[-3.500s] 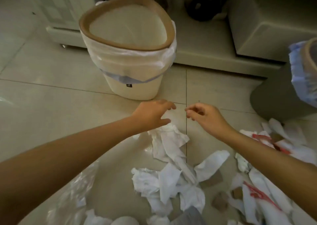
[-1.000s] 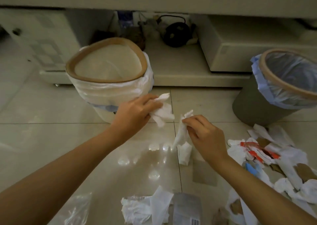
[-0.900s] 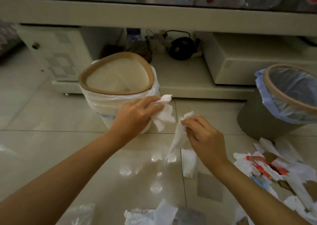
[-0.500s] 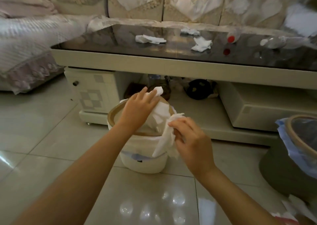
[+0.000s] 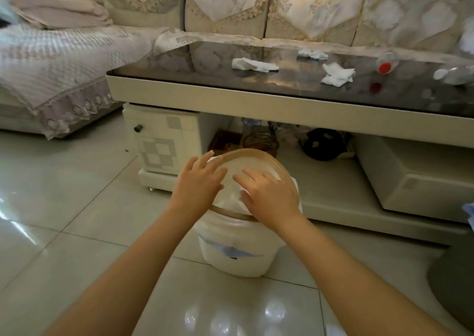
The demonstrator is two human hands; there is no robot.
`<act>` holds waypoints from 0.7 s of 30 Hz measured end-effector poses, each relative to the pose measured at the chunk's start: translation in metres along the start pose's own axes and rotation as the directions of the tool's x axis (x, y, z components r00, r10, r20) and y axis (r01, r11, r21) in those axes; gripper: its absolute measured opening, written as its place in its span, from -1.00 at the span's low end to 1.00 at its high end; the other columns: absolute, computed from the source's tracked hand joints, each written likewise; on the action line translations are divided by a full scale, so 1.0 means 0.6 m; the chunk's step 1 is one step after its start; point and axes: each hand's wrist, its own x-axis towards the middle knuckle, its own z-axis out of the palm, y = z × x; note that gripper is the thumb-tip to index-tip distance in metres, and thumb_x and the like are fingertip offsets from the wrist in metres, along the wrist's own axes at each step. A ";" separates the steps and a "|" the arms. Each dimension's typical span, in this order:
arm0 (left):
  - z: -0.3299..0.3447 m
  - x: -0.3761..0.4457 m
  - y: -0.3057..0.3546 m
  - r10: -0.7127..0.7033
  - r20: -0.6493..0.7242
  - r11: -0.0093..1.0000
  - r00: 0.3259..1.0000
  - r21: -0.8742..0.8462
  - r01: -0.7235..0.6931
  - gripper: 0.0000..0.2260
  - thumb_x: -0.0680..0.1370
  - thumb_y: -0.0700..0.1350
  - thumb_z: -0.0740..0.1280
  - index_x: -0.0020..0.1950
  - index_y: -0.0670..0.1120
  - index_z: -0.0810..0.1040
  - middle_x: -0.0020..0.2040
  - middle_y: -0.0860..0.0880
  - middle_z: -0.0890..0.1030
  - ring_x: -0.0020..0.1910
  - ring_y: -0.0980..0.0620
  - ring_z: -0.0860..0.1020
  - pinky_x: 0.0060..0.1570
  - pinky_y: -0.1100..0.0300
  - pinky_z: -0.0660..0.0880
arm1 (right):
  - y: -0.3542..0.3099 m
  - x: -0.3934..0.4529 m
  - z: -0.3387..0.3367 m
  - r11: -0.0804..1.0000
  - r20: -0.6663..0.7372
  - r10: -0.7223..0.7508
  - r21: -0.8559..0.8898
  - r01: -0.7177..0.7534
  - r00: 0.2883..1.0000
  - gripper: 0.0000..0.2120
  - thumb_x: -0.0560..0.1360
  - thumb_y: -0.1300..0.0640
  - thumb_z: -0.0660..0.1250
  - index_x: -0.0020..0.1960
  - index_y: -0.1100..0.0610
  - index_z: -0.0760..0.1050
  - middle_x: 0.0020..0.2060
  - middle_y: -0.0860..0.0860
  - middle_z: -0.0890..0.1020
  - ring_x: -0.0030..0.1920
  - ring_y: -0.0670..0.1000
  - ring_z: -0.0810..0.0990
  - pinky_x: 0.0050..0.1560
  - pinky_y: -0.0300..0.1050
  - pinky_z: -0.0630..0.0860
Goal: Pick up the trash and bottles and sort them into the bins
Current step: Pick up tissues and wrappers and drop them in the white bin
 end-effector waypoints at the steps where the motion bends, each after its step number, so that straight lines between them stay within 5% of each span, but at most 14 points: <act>1: 0.001 -0.001 0.000 0.003 -0.002 1.000 1.000 -0.008 -0.003 -0.63 0.39 -0.03 0.50 0.17 -0.04 0.60 0.29 -0.10 0.54 0.32 -0.15 0.45 0.22 -0.06 0.42 | 0.000 -0.007 0.000 1.000 -0.007 0.001 -0.024 -0.001 1.000 -0.72 0.46 0.13 0.33 0.16 0.06 0.57 0.07 0.10 0.64 -0.05 0.13 0.64 -0.20 0.01 0.60; 8: -0.020 -0.010 0.054 0.041 -0.109 0.990 0.993 -0.128 -0.055 -0.65 0.46 -0.01 0.42 0.22 -0.05 0.57 0.24 -0.10 0.58 0.24 -0.12 0.53 0.16 -0.05 0.46 | 0.013 -0.071 -0.053 0.996 -0.058 -0.007 -0.089 0.001 0.998 -0.67 0.53 -0.01 0.21 0.22 0.07 0.53 0.12 0.05 0.61 0.09 0.05 0.59 -0.06 -0.06 0.56; 14: -0.035 -0.039 0.172 0.188 -0.254 0.950 0.949 -0.198 -0.241 -0.71 0.58 0.05 0.25 0.19 -0.08 0.57 0.11 -0.08 0.63 0.03 -0.09 0.60 -0.15 0.03 0.52 | 0.058 -0.200 -0.101 0.989 -0.011 0.045 -0.138 -0.046 0.999 -0.67 0.56 -0.01 0.23 0.26 0.09 0.52 0.20 0.07 0.57 0.17 0.07 0.54 0.03 -0.06 0.53; 21: 0.012 -0.090 0.317 0.421 -0.151 0.841 0.894 -0.304 -0.448 -0.67 0.50 0.03 0.33 0.21 -0.08 0.53 0.15 -0.08 0.59 0.11 -0.08 0.56 -0.02 0.02 0.49 | 0.110 -0.405 -0.115 0.963 0.194 0.178 -0.235 -0.131 0.965 -0.65 0.54 -0.01 0.24 0.26 0.10 0.51 0.23 0.12 0.55 0.18 0.14 0.53 0.09 0.09 0.51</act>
